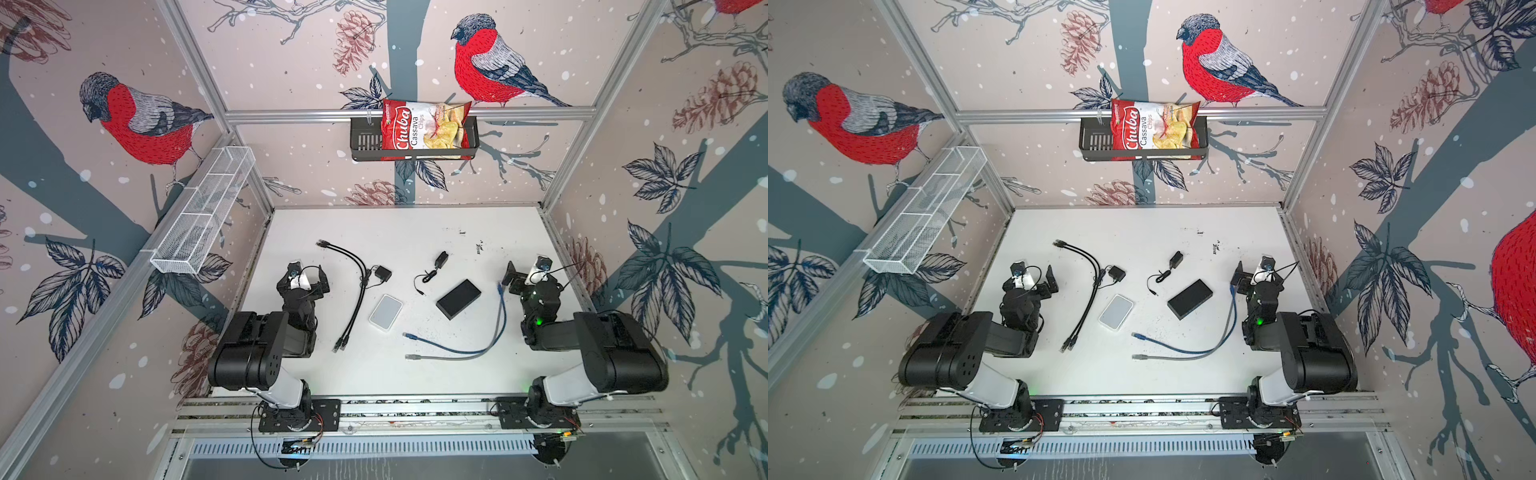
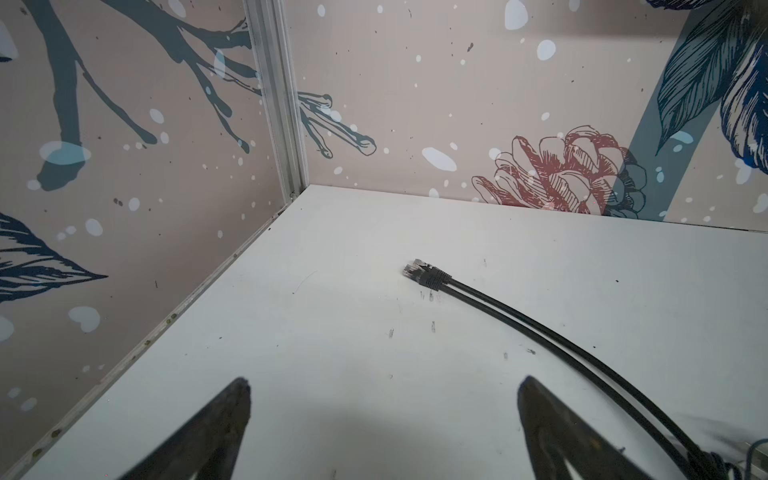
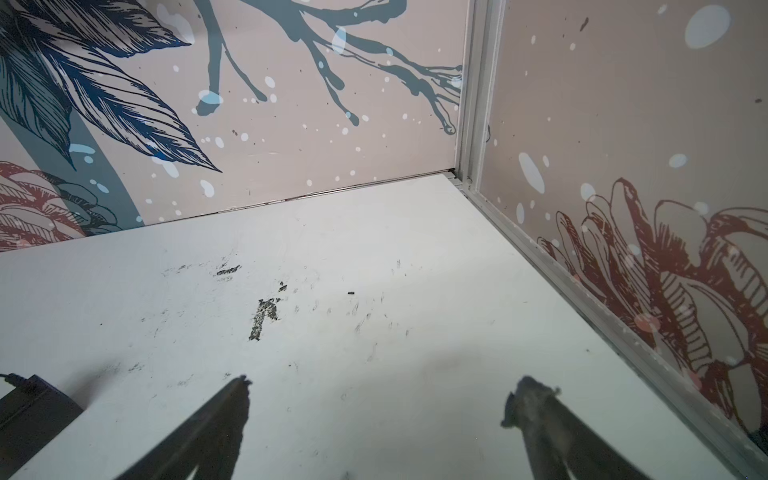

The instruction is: Insert the plug into the switch port

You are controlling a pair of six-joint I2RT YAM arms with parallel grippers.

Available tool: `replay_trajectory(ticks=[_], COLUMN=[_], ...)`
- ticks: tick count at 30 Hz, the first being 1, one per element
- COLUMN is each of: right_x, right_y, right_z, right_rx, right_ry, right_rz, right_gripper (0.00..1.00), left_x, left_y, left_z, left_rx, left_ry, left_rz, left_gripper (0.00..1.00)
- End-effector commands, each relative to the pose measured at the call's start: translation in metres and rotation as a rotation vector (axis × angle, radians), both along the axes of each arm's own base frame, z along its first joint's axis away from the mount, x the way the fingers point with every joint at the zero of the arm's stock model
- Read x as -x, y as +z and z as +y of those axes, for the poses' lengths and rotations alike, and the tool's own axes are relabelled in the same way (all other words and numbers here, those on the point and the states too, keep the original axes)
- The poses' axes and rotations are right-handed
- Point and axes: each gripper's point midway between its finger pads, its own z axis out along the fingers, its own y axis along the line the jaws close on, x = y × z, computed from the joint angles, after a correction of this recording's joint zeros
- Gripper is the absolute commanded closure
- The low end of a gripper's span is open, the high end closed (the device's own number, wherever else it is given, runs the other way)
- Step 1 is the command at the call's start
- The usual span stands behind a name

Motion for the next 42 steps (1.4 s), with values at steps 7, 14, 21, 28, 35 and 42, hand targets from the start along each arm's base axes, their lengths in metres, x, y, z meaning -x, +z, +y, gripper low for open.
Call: replay_trajectory(ticks=[7,14,21,28,35,42], right_x=[0.0,0.0,0.0,0.0,-0.001,-0.011], right_y=[0.001,0.001,0.002,0.001,0.007,0.013], right_z=[-0.001,-0.002,-0.002,-0.002,0.003,0.005], right_rx=[-0.014,-0.014,-0.014,-0.015,-0.003,-0.017], right_ry=[-0.01,-0.011,-0.011,-0.011,0.013,0.008], right_rz=[-0.005,-0.006,-0.006,-0.006,-0.018,0.078], right_gripper=[0.01,0.01,0.01,0.01,0.01,0.0], left_x=[-0.002,-0.002,-0.002,-0.002,-0.002,-0.001], left_y=[0.008,0.007,0.007,0.007,0.009,0.024], left_z=[-0.002,-0.002,-0.001,-0.001,-0.005,-0.01], left_rx=[-0.013,-0.013,-0.014,-0.013,-0.021,-0.046], left_ry=[-0.011,-0.011,-0.01,-0.009,-0.031,-0.022], left_rz=[-0.025,-0.024,-0.024,-0.024,-0.03,-0.017], left_gripper=[0.01,0.01,0.01,0.02,0.01,0.02])
